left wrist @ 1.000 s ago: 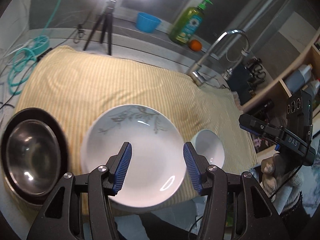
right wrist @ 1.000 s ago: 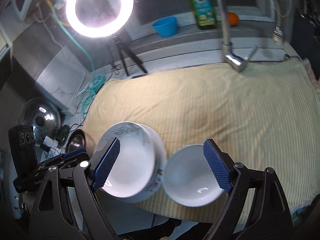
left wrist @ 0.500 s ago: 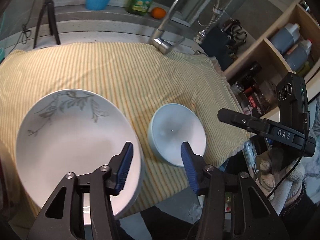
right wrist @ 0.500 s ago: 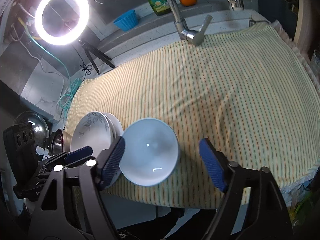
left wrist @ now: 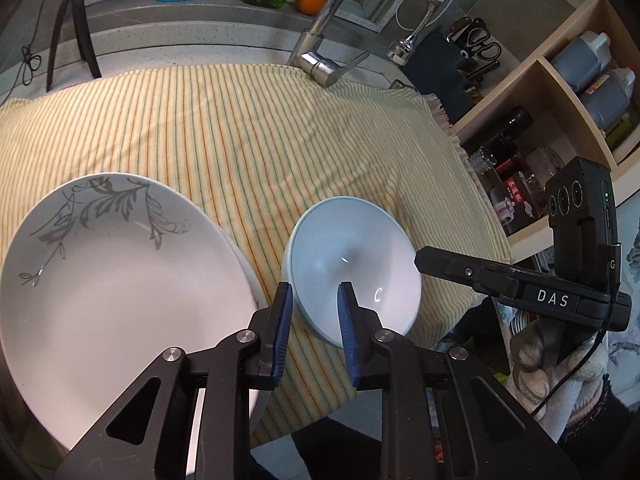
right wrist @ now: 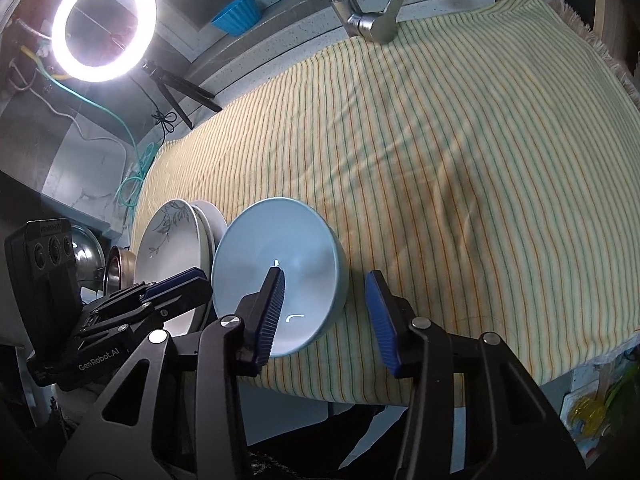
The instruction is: Organize plates and bowls
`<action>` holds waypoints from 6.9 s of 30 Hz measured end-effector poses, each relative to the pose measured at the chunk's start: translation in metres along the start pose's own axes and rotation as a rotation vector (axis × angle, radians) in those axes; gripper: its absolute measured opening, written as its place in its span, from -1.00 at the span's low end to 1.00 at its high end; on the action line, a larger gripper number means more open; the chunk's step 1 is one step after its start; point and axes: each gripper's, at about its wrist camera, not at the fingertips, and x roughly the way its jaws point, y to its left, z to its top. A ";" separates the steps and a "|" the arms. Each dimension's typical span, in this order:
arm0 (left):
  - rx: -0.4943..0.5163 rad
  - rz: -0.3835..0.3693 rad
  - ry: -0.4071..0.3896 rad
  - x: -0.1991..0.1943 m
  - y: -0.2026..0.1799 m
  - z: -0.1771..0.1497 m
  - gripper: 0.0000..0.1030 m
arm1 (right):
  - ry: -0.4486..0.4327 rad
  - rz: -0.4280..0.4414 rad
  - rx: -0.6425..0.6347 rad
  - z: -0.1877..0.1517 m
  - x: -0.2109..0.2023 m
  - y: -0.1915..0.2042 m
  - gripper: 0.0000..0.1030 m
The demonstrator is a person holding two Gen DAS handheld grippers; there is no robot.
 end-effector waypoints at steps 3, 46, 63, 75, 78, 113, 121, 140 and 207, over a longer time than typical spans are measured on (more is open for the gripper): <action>-0.011 -0.003 0.005 0.004 0.001 0.000 -0.59 | 0.012 0.007 0.002 -0.001 0.004 -0.001 -0.36; -0.085 -0.017 -0.136 -0.051 0.017 0.012 -0.71 | -0.011 0.066 -0.035 0.020 -0.009 0.042 -0.71; -0.264 0.082 -0.338 -0.144 0.086 -0.024 -0.71 | 0.048 0.185 -0.265 0.031 0.022 0.162 -0.71; -0.438 0.203 -0.448 -0.199 0.144 -0.074 -0.71 | 0.147 0.274 -0.449 0.012 0.071 0.260 -0.71; -0.481 0.224 -0.465 -0.207 0.156 -0.086 -0.71 | 0.169 0.290 -0.479 0.006 0.083 0.281 -0.71; -0.666 0.246 -0.413 -0.196 0.218 -0.129 -0.71 | 0.296 0.211 -0.602 -0.022 0.163 0.333 -0.71; -0.673 0.248 -0.382 -0.189 0.222 -0.129 -0.71 | 0.290 0.187 -0.631 -0.023 0.167 0.335 -0.67; -0.679 0.291 -0.453 -0.212 0.225 -0.134 -0.68 | 0.199 0.236 -0.609 -0.008 0.137 0.331 0.00; -0.752 0.223 -0.400 -0.182 0.251 -0.149 -0.82 | 0.327 0.205 -0.514 -0.016 0.181 0.305 -0.74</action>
